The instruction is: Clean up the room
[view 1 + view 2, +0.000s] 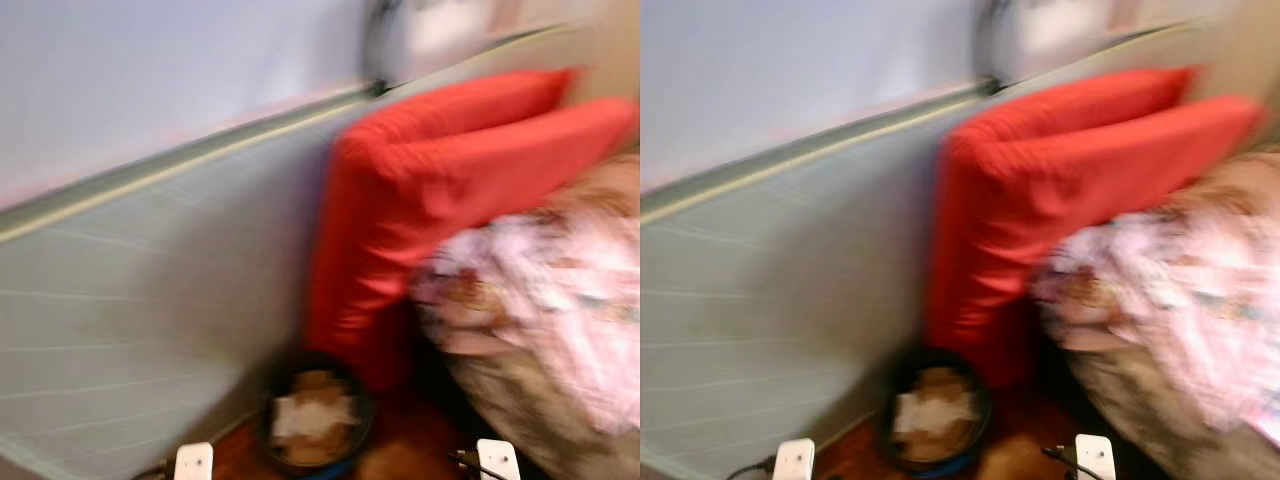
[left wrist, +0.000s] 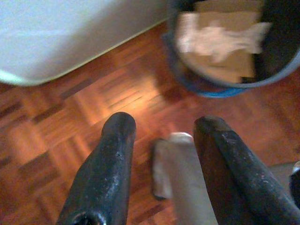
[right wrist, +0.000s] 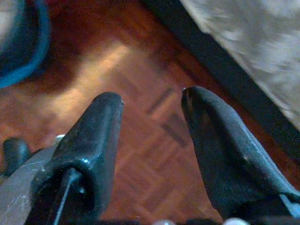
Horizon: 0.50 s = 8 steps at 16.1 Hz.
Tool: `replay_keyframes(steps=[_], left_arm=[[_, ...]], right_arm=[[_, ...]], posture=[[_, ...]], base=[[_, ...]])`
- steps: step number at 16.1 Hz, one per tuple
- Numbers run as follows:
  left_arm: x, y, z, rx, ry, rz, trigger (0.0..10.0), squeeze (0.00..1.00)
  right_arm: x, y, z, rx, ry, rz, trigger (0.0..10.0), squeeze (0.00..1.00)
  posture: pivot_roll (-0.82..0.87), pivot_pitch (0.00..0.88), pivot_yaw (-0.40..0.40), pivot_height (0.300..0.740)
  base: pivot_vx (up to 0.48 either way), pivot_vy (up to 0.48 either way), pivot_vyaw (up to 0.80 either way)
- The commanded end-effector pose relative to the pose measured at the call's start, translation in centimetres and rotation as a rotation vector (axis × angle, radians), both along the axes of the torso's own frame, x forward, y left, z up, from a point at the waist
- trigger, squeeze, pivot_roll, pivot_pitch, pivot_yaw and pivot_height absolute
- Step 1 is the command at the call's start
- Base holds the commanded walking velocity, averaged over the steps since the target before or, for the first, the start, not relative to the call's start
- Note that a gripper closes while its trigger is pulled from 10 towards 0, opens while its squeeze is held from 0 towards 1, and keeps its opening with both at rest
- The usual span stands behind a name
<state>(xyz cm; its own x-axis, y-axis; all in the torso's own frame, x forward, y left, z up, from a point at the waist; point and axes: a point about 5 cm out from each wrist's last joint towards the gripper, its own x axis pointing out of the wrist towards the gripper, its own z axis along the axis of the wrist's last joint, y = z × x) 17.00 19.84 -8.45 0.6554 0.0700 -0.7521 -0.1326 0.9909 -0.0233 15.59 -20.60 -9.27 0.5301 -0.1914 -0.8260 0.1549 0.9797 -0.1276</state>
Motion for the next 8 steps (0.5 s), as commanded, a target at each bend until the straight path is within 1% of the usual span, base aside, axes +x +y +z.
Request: replay_keyframes(steps=[1, 3, 8], left_arm=[[-1.01, 1.76, -0.38, 0.037, 0.146, -0.167, 10.0, 0.0], [-0.99, 1.73, -0.38, 0.037, 0.147, -0.168, 10.0, 0.0], [-0.7, 1.67, -0.27, 0.038, 0.14, -0.172, 10.0, 0.0]], right_arm=[[0.24, 1.5, -0.09, 0.243, -0.023, 0.021, 10.0, 0.0], [0.01, 1.18, -0.13, 0.241, -0.021, 0.016, 10.0, 0.0], [-0.06, 1.28, -0.18, 0.247, -0.018, 0.011, 10.0, 0.0]], posture=[[-0.01, 0.0, -0.004, 0.74], [-0.02, 0.0, 0.0, 0.74], [-0.02, 0.0, 0.003, 0.74]], base=[[0.0, -0.281, 0.0], [0.0, -0.281, 0.0], [0.0, -0.281, 0.0]])
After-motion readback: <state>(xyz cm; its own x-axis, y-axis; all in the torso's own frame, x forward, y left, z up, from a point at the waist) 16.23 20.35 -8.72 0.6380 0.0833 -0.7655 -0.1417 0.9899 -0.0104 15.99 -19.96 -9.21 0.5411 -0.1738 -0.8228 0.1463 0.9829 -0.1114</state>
